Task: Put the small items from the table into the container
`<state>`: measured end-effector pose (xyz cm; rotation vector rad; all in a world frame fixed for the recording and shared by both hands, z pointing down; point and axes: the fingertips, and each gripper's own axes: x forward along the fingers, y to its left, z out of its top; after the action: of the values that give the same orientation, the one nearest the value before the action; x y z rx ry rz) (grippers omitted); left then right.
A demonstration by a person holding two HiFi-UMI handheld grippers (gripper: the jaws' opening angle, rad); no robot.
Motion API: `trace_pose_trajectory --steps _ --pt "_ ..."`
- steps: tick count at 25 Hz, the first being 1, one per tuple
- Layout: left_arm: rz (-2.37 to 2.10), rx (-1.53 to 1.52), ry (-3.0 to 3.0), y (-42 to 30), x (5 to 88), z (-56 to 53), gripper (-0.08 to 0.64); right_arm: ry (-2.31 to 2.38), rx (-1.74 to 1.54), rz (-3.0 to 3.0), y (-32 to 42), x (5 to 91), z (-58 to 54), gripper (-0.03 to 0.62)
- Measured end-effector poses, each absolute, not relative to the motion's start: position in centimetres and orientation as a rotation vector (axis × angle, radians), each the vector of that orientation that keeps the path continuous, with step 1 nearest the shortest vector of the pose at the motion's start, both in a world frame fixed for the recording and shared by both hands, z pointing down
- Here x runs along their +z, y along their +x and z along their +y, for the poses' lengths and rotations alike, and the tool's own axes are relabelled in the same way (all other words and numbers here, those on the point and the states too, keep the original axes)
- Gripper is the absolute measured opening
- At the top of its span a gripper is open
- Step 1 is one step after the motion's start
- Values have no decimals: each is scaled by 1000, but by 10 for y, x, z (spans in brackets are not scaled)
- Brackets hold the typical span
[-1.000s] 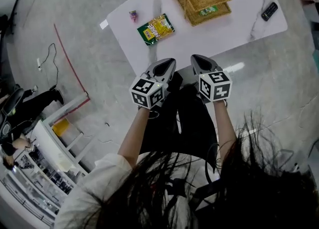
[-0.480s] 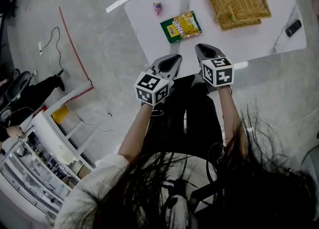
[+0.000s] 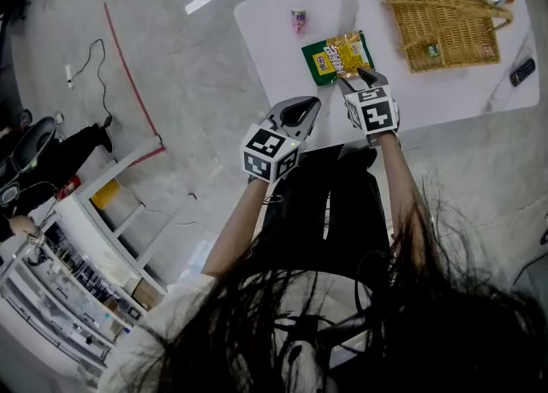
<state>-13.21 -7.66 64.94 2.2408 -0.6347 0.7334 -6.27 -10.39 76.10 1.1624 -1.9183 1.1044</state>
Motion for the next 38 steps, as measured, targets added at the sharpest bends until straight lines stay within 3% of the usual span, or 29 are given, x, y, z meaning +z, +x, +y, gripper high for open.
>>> trace_pose_trajectory --steps 4,14,17,19,21,38 --pt "-614 737 2246 -142 654 -85 9 1141 996 -1807 -60 788 -112 234" --pt "-664 729 2187 -170 668 -96 9 1133 851 -1715 -50 807 -119 233" --pt "-666 731 2176 -176 668 -93 9 1106 853 -1716 -53 804 -118 180" --pt "-661 730 2178 -175 668 -92 9 1102 876 -1722 -54 802 -117 107" --pt "-652 728 2187 -171 666 -92 9 1109 900 -1734 -55 798 -118 85" --pt "-597 716 2276 -166 609 -103 9 1328 1014 -1830 -44 667 -89 71"
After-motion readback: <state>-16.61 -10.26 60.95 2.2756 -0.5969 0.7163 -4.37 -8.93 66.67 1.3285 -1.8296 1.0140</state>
